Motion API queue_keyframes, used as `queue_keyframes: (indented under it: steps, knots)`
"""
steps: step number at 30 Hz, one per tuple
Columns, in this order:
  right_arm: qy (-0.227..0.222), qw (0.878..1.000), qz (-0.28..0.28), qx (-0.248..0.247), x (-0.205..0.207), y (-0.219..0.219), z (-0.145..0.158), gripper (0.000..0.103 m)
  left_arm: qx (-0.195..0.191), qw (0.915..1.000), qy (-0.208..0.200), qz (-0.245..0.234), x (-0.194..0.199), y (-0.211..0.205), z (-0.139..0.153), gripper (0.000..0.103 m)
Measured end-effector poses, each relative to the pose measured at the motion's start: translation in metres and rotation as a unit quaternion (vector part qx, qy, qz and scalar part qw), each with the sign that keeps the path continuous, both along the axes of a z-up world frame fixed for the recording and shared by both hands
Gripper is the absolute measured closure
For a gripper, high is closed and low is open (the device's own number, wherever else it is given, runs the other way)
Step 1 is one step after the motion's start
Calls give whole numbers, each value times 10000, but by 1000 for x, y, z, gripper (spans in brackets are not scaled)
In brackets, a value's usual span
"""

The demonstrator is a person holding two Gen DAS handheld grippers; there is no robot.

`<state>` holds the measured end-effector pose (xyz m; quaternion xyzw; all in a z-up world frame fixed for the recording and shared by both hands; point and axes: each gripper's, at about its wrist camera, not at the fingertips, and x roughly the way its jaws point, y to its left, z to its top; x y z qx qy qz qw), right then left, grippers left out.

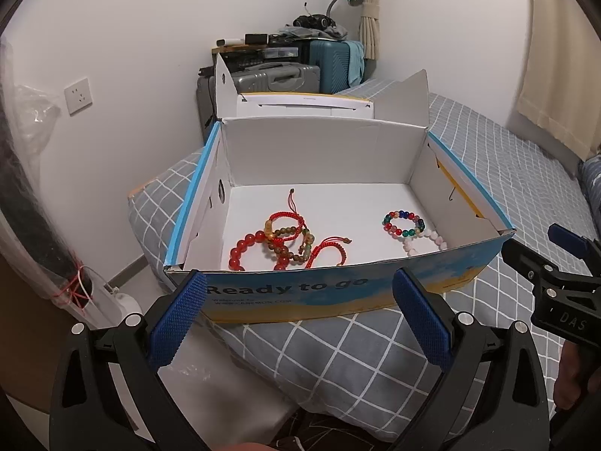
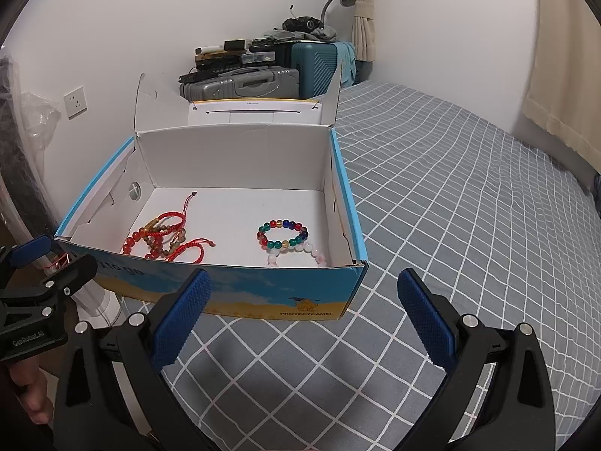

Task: Organize jewelry

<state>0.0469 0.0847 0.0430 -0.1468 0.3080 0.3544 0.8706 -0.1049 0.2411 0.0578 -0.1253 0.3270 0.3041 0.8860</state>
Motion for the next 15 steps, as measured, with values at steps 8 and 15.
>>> queue_keyframes:
  steps: [8, 15]
  knots:
    - [8, 10000, 0, 1, 0, 0, 0, 7, -31, 10000, 9, -25, 1, 1, -1, 6]
    - [-3, 10000, 1, 5, -1, 0, 0, 7, -56, 10000, -2, -34, 1, 2, -1, 6]
